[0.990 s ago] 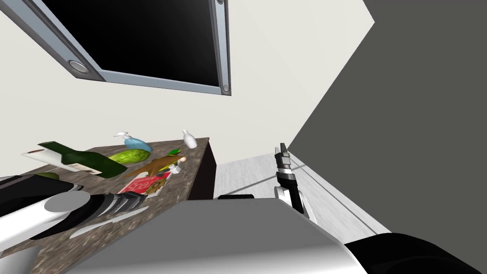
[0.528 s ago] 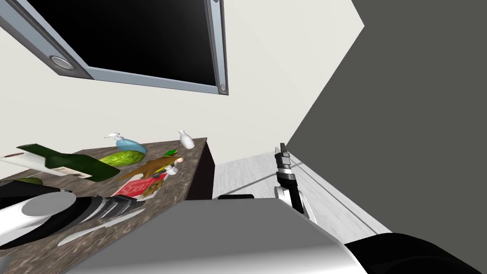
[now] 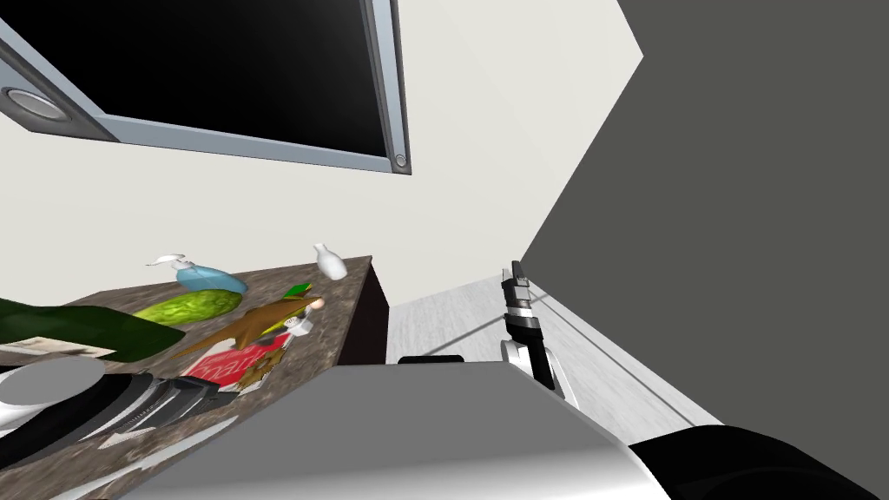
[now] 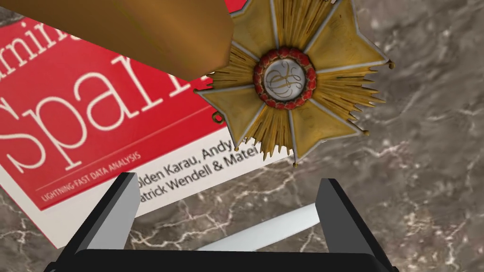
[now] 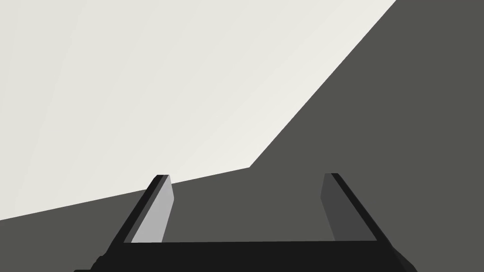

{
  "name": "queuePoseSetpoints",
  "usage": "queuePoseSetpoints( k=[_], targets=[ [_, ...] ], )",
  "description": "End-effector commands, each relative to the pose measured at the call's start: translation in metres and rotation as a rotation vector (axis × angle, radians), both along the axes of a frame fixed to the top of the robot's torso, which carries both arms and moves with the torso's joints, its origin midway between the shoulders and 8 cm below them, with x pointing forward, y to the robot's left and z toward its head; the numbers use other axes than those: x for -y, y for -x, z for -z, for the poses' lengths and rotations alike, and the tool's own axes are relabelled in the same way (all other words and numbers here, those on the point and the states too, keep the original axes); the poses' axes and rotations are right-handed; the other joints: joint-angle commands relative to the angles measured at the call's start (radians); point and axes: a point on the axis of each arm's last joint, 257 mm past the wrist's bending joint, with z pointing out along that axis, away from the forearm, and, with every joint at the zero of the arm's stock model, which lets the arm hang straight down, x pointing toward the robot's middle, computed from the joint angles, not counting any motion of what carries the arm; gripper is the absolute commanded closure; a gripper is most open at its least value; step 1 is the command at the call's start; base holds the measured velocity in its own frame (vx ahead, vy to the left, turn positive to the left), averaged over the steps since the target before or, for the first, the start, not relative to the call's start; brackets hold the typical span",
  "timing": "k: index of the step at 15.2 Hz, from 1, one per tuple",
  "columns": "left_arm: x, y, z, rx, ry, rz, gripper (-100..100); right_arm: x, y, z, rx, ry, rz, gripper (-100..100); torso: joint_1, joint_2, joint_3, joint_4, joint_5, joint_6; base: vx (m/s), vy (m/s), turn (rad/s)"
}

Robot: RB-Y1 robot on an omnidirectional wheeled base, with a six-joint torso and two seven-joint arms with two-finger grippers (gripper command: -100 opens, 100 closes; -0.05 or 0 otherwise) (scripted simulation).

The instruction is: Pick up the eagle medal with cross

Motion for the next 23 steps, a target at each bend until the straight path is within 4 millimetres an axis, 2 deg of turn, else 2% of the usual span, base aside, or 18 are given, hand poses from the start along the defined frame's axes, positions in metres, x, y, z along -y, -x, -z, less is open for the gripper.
queuePoseSetpoints(
  k=[1,11,13,17,18,19,21,22,23],
  targets=[
    [0.003,0.009,0.001,-0.028,0.018,-0.005,-100,0.000,0.000,0.000,0.000,0.000,0.000,0,0.000,0.000,0.000,0.000,0.000,0.000,0.035,0.035,-0.029],
    [0.025,0.038,0.003,-0.128,0.128,-0.018,-100,0.000,0.000,0.000,0.000,0.000,0.000,0,-0.002,0.001,0.001,0.000,0.000,0.000,0.039,0.029,-0.018],
    [0.024,0.038,0.003,-0.123,0.122,-0.018,-100,0.000,0.000,0.000,0.000,0.000,0.000,0,-0.003,0.001,0.001,0.000,-0.001,0.000,0.030,-0.003,-0.011],
    [0.023,0.035,0.022,-0.122,0.122,-0.017,-100,0.000,0.000,0.000,0.000,0.000,0.000,0,-0.004,0.004,0.003,0.001,-0.001,0.000,-0.007,-0.011,0.002],
    [0.024,0.036,0.017,-0.124,0.125,-0.018,-100,0.000,0.000,0.000,0.000,0.000,0.000,0,-0.004,0.005,0.003,0.001,-0.001,0.000,-0.008,-0.009,0.001],
    [0.024,0.037,0.009,-0.125,0.125,-0.018,100,0.000,0.000,0.000,0.000,0.000,0.000,0,-0.004,0.005,0.003,0.001,-0.001,0.000,0.000,0.000,0.000],
    [0.025,0.038,0.003,-0.126,0.126,-0.018,100,0.000,0.000,0.000,0.000,0.000,0.000,0,-0.001,0.004,0.002,0.001,-0.001,0.000,0.008,0.007,-0.001],
    [0.024,0.039,0.008,-0.124,0.124,-0.017,100,0.000,0.000,0.000,0.000,0.000,0.000,0,0.000,0.004,0.002,0.001,-0.001,0.000,0.006,0.010,0.003],
    [0.016,0.038,0.004,-0.111,0.103,-0.051,-100,0.000,0.000,0.000,0.000,0.000,0.000,0,0.000,0.003,0.002,0.001,0.000,0.000,-0.013,-0.010,0.044]
  ],
)
